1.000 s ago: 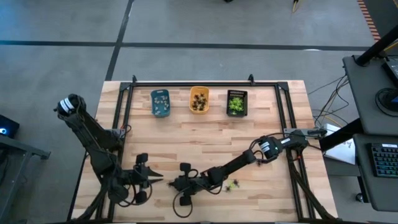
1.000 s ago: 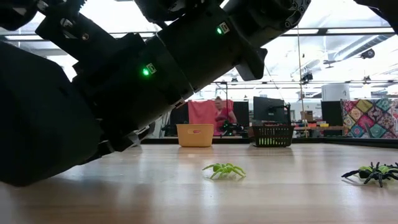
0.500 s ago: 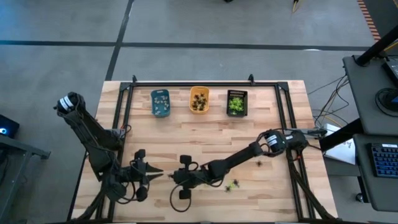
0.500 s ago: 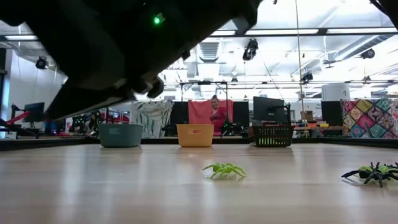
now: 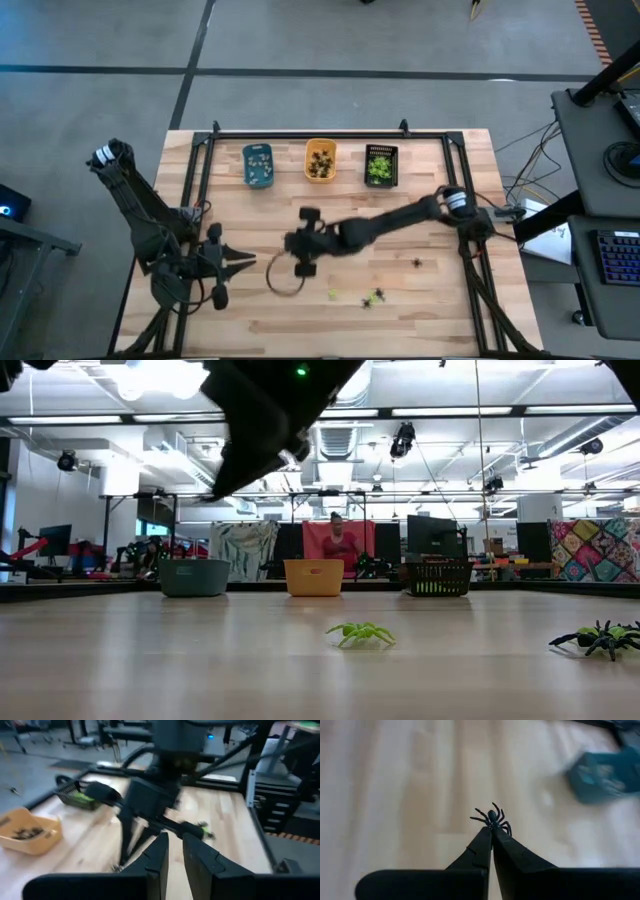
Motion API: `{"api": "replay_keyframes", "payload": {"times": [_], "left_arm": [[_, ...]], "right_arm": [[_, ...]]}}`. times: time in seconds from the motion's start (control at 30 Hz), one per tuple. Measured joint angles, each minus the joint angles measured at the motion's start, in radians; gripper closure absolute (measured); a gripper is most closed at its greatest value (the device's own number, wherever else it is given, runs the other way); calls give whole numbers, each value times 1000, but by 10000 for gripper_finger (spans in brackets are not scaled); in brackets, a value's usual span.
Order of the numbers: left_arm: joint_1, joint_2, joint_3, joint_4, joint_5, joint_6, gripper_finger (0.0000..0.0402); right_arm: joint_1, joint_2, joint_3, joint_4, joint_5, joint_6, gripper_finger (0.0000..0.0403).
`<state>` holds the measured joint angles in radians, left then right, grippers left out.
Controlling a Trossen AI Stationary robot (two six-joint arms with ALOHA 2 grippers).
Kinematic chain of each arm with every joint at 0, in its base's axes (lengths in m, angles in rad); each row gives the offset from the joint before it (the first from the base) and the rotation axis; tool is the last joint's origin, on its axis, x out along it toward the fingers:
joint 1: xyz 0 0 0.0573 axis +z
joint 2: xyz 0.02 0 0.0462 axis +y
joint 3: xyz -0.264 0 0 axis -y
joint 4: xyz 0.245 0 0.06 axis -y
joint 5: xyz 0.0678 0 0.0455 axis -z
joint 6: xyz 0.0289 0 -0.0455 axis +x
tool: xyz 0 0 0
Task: Sort Halloween decoration
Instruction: Put the black spider toy into the orange bin
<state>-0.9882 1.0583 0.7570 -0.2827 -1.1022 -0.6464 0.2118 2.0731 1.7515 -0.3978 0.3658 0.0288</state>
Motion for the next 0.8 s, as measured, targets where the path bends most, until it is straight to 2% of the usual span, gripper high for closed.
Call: {"api": "replay_keyframes", "payload": {"times": [0.17,0.4,0.6,0.8], "left_arm": [[3,-12,0,-1,-88,82,362],[38,-13,0,-4,-123,178,362],[78,-12,0,-29,-120,189,362],[90,-11,0,-62,-119,186,362]], "right_arm": [[-107,-83,0,-120,-10,-76,394],[-312,-157,0,-182,-152,-219,394],[-527,-140,-3,-172,-347,-308,394],[-693,-62,-8,-165,-499,-322,394]]}}
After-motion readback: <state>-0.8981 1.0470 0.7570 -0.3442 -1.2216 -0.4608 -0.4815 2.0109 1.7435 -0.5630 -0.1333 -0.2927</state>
